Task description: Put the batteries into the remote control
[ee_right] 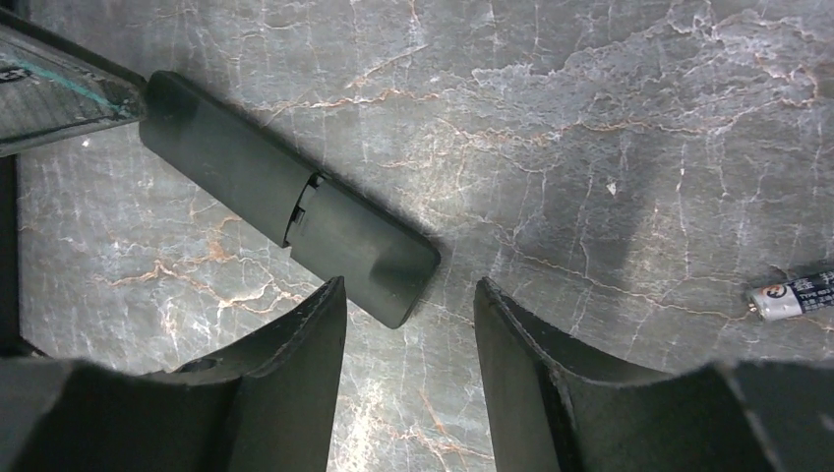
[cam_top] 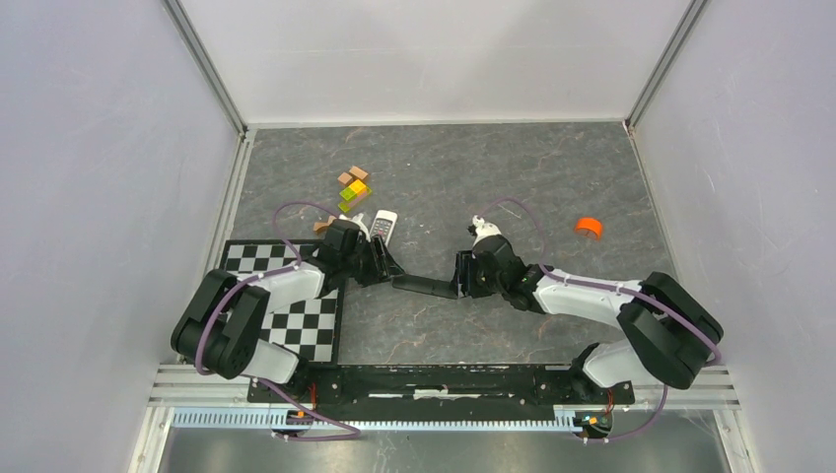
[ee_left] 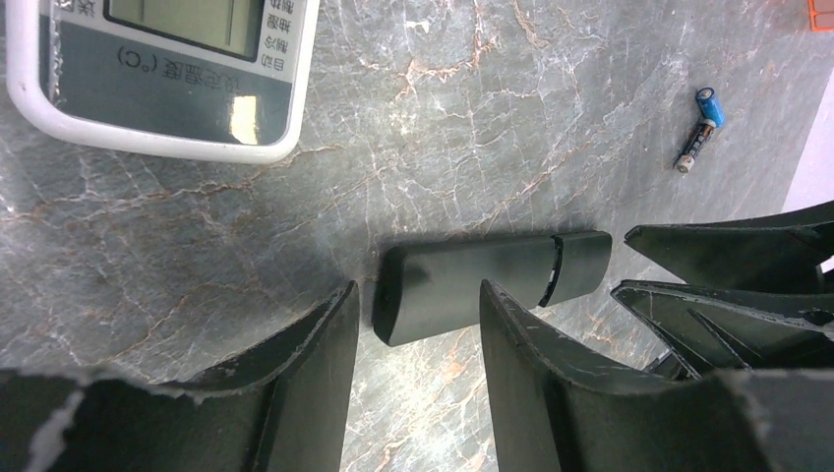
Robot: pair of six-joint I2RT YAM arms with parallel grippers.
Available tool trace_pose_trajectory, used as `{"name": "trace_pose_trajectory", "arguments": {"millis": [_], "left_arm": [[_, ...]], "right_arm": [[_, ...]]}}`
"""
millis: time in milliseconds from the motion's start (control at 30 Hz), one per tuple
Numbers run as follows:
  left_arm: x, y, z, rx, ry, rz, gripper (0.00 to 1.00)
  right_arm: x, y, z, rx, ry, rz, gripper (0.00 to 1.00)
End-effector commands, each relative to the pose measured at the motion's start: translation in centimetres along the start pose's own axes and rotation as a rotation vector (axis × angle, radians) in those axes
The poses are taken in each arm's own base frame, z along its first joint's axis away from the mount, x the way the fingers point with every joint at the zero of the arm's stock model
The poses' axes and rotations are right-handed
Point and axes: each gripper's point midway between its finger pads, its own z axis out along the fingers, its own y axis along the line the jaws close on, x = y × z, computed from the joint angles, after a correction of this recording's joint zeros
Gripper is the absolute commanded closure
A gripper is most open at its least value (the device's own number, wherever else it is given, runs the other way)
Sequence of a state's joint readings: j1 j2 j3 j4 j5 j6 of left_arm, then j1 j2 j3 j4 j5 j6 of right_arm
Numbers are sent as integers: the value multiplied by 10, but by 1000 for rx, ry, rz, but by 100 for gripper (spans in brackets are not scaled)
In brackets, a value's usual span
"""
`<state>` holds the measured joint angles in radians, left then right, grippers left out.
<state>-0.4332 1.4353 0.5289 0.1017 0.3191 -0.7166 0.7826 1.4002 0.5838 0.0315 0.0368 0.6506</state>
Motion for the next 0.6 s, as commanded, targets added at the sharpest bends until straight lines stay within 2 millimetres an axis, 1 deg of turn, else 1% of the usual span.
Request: {"name": "trace_pose_trajectory", "arguments": {"millis": [0, 267, 367, 467, 567], "left_arm": [[-5, -3, 2, 24, -16, 43, 46], [-1, -4, 3, 39, -8, 50, 48], [2, -3, 2, 44, 2, 52, 50], [5, -3, 2, 52, 3, 49, 53], [8, -5, 0, 69, 6, 39, 58]], "right_arm": [[-12, 1, 8, 48, -50, 46, 46], [-4, -2, 17, 112, -24, 42, 53], [0, 3, 20, 110, -8, 36, 56], [4, 12, 24, 95, 9, 35, 59], [16, 13, 24, 100, 44, 44, 61]]}}
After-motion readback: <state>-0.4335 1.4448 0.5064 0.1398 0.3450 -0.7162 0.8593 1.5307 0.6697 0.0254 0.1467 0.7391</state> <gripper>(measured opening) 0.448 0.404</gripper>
